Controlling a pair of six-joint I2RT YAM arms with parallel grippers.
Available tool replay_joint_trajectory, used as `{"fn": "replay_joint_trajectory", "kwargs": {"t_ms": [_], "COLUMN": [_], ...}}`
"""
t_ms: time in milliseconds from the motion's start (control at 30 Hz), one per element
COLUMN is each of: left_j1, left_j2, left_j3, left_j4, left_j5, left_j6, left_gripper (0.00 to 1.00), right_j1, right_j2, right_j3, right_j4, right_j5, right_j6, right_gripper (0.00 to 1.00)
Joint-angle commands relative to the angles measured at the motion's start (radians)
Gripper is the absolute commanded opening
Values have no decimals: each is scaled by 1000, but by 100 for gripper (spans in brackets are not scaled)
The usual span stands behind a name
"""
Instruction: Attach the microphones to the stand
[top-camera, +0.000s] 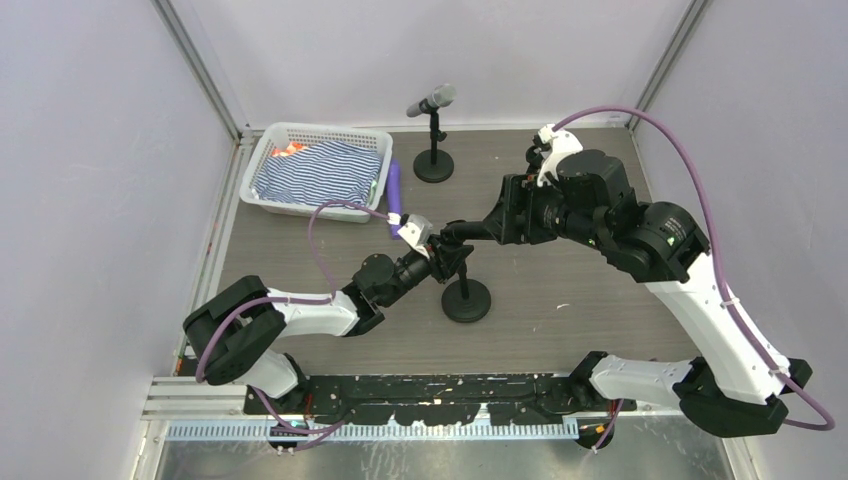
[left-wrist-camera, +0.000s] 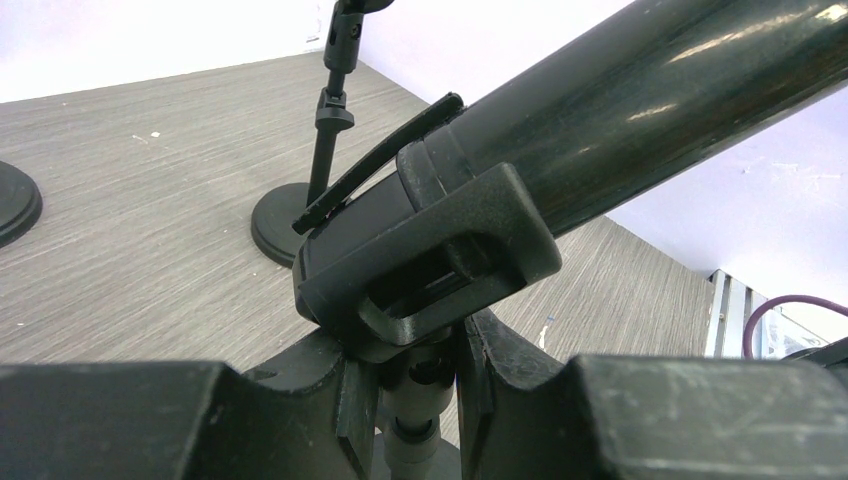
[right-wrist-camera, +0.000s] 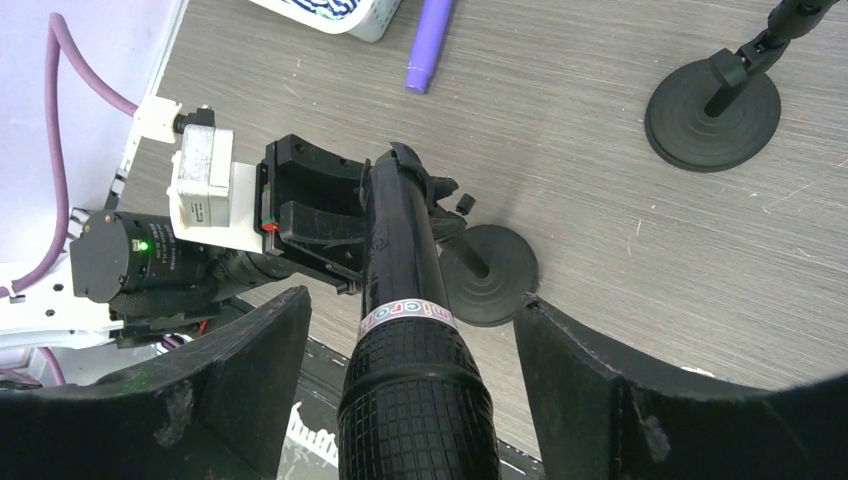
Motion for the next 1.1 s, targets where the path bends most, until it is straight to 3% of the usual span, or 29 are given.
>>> {"fn": "replay_joint_trajectory", "kwargs": {"t_ms": [0,400,567,633,700,1067], "left_j1": [-6,-7,-20,-25,-30,-70], "left_j2": [-7,-5,-5,-6,-8,-9], "left_j3": [41,52,61,65,69,91], "left_j4": [45,26,6,3,0,-40], "left_j5": [23,31,41,42,42,42], "left_j6": [-25,-11,14,23,29,94], "left_gripper": [0,0,0,0,0,0], "right_j1": [-5,-6,-5,-7,-6,-11], "right_j2": [4,35,50,65,85,166], "right_j3": [17,12,8,15,23,-7], "right_j4": [3,-38,-60,-79,-103,-158], "right_j5": [-11,-7,12,10,9,-17], "right_j6": [-22,-39,-57,-73,-88,-127], "right_gripper": [77,55,34,13,2,0]}}
